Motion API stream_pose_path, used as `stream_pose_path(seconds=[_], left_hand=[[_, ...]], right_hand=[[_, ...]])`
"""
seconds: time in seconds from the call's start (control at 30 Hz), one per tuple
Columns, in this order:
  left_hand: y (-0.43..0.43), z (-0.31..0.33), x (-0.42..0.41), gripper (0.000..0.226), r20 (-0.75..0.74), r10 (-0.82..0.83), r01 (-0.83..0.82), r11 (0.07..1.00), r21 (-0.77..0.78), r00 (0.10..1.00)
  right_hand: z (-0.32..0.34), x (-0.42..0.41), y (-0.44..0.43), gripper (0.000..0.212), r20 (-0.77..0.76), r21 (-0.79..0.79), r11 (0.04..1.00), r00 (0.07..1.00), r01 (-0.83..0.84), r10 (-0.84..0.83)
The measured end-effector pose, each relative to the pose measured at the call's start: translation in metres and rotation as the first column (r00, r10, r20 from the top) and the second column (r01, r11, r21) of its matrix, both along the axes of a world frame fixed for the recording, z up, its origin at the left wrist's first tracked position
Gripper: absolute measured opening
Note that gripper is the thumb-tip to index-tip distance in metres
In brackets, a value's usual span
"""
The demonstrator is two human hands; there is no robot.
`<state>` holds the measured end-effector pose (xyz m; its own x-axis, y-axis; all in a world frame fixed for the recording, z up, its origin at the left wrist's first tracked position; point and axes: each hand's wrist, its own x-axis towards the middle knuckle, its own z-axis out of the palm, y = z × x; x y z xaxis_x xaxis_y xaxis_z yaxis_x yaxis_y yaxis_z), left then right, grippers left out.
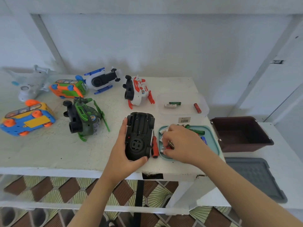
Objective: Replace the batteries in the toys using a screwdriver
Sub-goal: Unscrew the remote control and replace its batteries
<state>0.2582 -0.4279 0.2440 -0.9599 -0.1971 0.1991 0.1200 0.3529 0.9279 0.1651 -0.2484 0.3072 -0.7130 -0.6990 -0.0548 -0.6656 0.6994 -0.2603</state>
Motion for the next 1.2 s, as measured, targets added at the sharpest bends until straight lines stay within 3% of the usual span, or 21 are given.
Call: stream_pose_path(seconds=[0.13,0.3,0.53,0.6,0.8,1.2], left_hand=[[-0.002,-0.003,0.001,0.118,-0.006,0.011,-0.012,0.999,-0.046,1.0],[-0.002,-0.006,0.001,0.116,-0.039,0.001,-0.004,0.997,-0.071,0.999],[-0.002,-0.008,0.002,0.117,-0.072,0.026,-0.032,0.996,-0.079,0.997],[-0.003,-0.008,0.002,0.116,-0.074,0.028,-0.034,0.997,-0.073,0.997],[-0.006,-0.008,0.0,0.115,-0.071,0.037,-0.041,0.997,-0.067,0.997],[-0.009,-0.014,-0.001,0.12,-0.045,0.054,-0.057,0.997,-0.057,0.998]], right_hand=[[0.0,-0.002,0.0,0.011,0.003,-0.056,0.998,1.0,0.023,-0.023],[0.005,-0.008,-0.003,0.009,0.072,-0.258,0.962,0.995,0.087,-0.071],[0.024,-0.013,-0.041,0.006,0.018,-0.681,0.721,0.988,0.125,-0.155],[0.026,-0.015,-0.055,0.007,0.004,-0.685,0.722,0.991,0.1,-0.133],[0.009,-0.023,-0.08,0.012,-0.141,-0.51,0.86,0.987,-0.006,-0.077],[0.003,-0.024,-0.075,0.007,-0.237,-0.6,0.798,0.966,-0.065,-0.099]])
